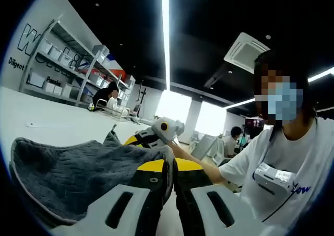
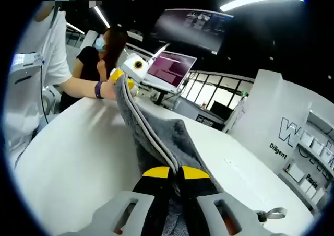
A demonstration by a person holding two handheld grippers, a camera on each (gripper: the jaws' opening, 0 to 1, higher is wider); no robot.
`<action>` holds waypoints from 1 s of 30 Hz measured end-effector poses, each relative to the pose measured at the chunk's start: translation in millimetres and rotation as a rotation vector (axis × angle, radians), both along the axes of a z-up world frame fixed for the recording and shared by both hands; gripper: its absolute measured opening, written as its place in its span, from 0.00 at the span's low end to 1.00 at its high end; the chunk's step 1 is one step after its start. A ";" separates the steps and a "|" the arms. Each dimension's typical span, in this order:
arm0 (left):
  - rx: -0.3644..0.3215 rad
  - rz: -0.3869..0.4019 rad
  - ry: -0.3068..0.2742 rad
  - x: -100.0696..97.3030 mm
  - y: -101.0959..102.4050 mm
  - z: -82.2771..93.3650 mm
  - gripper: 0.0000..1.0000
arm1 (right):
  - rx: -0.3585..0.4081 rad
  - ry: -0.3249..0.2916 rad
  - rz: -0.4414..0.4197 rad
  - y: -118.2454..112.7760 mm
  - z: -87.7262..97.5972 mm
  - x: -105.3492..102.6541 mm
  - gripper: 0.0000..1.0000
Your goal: Open the folded towel by lifting each exposed corner and separating the folded layers until the towel lies flat within the target outline without major curled edges
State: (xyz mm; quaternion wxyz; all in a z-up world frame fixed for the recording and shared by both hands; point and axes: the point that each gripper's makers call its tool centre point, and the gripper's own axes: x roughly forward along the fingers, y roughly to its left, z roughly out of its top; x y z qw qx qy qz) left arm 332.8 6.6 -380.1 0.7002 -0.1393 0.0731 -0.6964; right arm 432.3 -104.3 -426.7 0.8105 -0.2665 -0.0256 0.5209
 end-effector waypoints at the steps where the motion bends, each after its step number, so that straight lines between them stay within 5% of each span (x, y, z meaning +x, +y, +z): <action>1: -0.029 0.003 0.013 2.4 5.8 6.6 0.05 | 0.038 0.012 0.030 -0.4 8.7 -7.6 0.02; 19: -0.047 -0.007 0.038 -0.9 11.0 9.8 0.05 | 0.086 0.106 0.114 1.8 15.8 -30.5 0.02; 30: -0.036 -0.040 0.059 -7.0 11.6 9.4 0.05 | 0.160 0.231 0.180 4.7 22.0 -45.8 0.02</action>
